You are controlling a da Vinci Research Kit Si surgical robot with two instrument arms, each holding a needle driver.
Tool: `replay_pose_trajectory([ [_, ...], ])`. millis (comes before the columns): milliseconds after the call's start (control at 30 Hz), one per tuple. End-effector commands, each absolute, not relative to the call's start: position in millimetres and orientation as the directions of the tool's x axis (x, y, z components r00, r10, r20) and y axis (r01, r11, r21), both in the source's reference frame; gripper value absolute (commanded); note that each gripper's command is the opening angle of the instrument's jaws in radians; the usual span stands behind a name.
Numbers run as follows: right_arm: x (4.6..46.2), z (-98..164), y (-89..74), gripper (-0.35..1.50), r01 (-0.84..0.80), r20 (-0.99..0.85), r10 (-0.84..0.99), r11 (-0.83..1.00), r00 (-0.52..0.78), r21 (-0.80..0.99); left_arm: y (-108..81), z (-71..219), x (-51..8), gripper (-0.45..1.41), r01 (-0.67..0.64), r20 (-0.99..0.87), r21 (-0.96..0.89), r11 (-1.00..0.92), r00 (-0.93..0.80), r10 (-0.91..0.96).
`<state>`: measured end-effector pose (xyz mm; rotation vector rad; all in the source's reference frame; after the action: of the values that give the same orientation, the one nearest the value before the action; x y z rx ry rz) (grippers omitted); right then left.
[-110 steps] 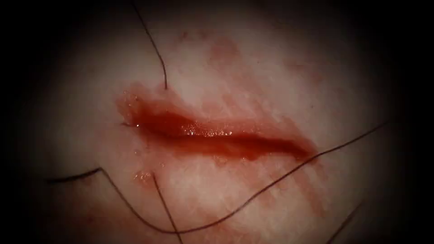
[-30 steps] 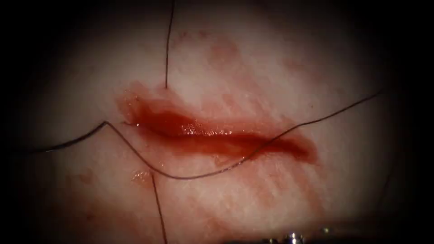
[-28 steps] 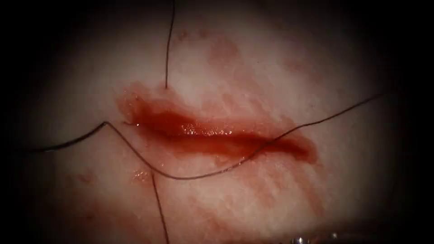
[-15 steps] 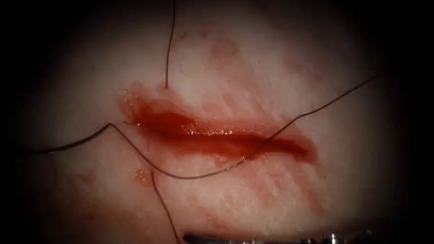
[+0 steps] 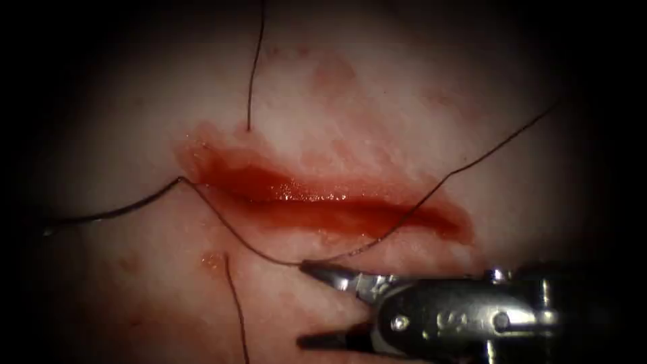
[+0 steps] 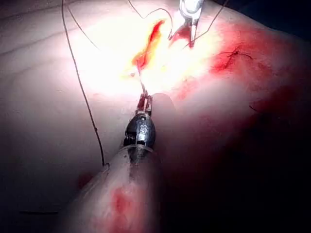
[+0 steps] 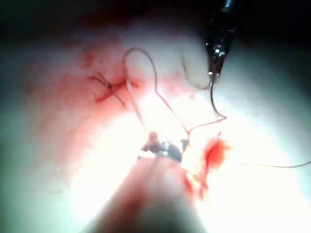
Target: Wound Closure
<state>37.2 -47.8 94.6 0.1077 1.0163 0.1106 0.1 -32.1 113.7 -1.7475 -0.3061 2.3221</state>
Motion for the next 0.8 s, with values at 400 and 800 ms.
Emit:
replay_pose_trajectory([
  [400, 43.4, 98.1, -47.0, 1.1, -0.045, -0.842, 0.146, 0.989, 0.519, 0.143, -32.2, 114.4, -2.2, -0.45, -0.096, -0.921, -0.296, -0.951, -0.237, 0.31],
  [800, 44.2, 99.7, -47.9, 0.81, -0.004, -0.842, 0.13, 0.989, 0.524, 0.15, -32.3, 114.8, -3.1, -0.45, -0.122, -0.915, -0.301, -0.946, -0.244, 0.322],
])
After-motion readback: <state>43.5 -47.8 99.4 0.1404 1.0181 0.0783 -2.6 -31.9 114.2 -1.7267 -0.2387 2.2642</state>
